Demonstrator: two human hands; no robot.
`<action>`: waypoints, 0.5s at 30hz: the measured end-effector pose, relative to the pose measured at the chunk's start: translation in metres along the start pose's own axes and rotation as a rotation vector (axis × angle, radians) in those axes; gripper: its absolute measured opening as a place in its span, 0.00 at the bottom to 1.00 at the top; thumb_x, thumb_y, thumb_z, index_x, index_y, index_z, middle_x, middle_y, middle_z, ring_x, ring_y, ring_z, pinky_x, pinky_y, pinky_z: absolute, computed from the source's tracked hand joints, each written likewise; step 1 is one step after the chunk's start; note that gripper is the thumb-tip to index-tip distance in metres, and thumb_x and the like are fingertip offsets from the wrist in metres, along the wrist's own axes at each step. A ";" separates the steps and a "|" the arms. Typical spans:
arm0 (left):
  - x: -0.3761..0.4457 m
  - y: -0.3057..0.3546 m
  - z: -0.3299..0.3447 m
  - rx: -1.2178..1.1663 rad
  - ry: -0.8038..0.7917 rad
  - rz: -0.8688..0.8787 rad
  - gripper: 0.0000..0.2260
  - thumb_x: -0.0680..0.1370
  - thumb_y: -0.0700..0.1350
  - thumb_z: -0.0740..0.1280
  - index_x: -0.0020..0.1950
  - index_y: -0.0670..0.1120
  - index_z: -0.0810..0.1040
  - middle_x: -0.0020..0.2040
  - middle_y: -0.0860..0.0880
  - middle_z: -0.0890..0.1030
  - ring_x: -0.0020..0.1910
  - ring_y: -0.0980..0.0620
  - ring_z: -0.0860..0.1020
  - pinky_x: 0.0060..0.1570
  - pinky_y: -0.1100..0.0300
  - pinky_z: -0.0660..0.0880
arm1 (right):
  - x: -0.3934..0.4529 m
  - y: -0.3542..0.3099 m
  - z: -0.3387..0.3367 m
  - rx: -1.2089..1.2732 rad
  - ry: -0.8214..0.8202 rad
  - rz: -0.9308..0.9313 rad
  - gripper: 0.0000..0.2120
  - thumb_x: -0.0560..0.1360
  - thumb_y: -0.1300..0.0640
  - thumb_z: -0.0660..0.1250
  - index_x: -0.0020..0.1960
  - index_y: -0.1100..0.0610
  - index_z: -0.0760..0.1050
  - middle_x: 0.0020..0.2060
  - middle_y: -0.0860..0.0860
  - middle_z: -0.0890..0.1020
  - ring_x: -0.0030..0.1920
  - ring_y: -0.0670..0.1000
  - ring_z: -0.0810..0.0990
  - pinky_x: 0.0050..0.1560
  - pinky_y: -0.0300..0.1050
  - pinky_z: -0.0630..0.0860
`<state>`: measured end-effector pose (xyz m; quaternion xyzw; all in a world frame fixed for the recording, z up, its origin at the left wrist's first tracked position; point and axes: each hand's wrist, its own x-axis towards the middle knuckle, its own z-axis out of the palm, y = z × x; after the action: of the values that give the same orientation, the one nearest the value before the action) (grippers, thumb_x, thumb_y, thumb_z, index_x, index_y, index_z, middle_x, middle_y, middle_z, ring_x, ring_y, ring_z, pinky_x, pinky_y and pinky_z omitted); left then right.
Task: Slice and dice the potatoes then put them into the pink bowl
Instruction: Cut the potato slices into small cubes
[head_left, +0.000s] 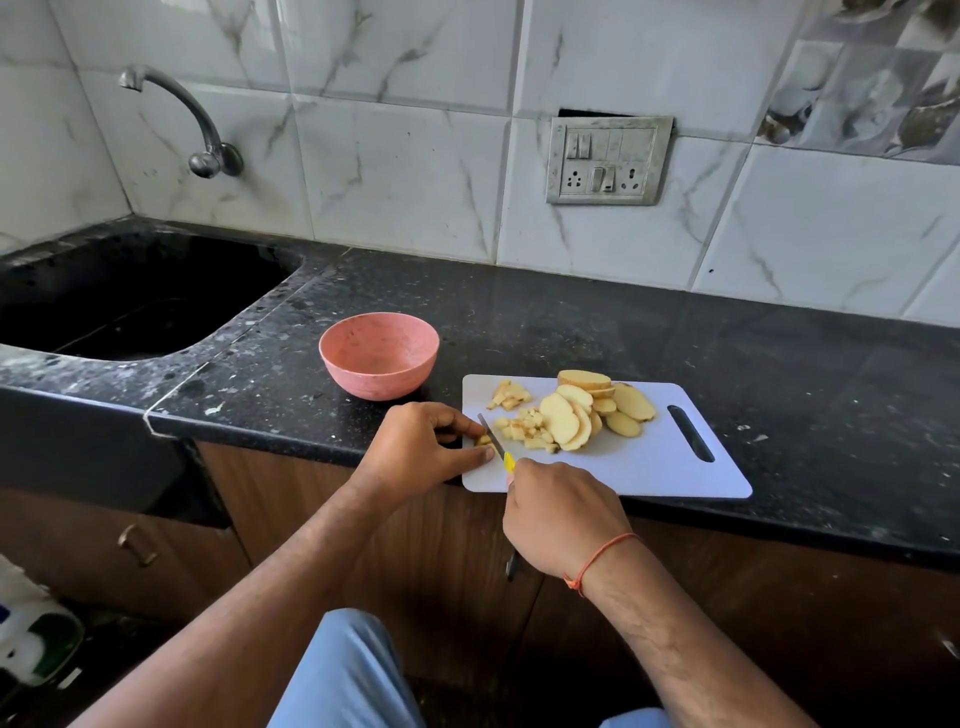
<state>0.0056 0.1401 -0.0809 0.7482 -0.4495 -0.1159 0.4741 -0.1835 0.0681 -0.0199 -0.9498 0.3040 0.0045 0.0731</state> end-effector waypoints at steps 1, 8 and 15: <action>0.000 0.000 0.000 0.002 0.000 0.004 0.12 0.71 0.53 0.83 0.53 0.54 0.90 0.51 0.62 0.87 0.53 0.66 0.83 0.55 0.66 0.81 | 0.002 -0.001 -0.001 0.015 -0.027 0.011 0.09 0.84 0.51 0.57 0.55 0.53 0.74 0.42 0.50 0.77 0.46 0.53 0.79 0.42 0.48 0.74; -0.002 -0.001 0.003 0.009 0.022 0.025 0.12 0.72 0.53 0.83 0.53 0.54 0.89 0.50 0.62 0.87 0.53 0.65 0.83 0.55 0.63 0.83 | 0.003 0.002 -0.003 0.053 -0.126 0.051 0.07 0.83 0.53 0.58 0.52 0.53 0.73 0.40 0.51 0.77 0.45 0.52 0.79 0.43 0.49 0.79; -0.001 -0.002 0.001 -0.006 0.003 0.039 0.11 0.72 0.52 0.82 0.54 0.54 0.90 0.51 0.62 0.87 0.54 0.65 0.83 0.58 0.62 0.82 | -0.008 0.004 0.000 0.039 -0.126 0.063 0.09 0.84 0.52 0.56 0.55 0.53 0.74 0.41 0.50 0.78 0.45 0.51 0.80 0.45 0.49 0.81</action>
<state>0.0052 0.1408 -0.0833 0.7382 -0.4628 -0.1068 0.4791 -0.1924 0.0691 -0.0204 -0.9360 0.3286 0.0607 0.1105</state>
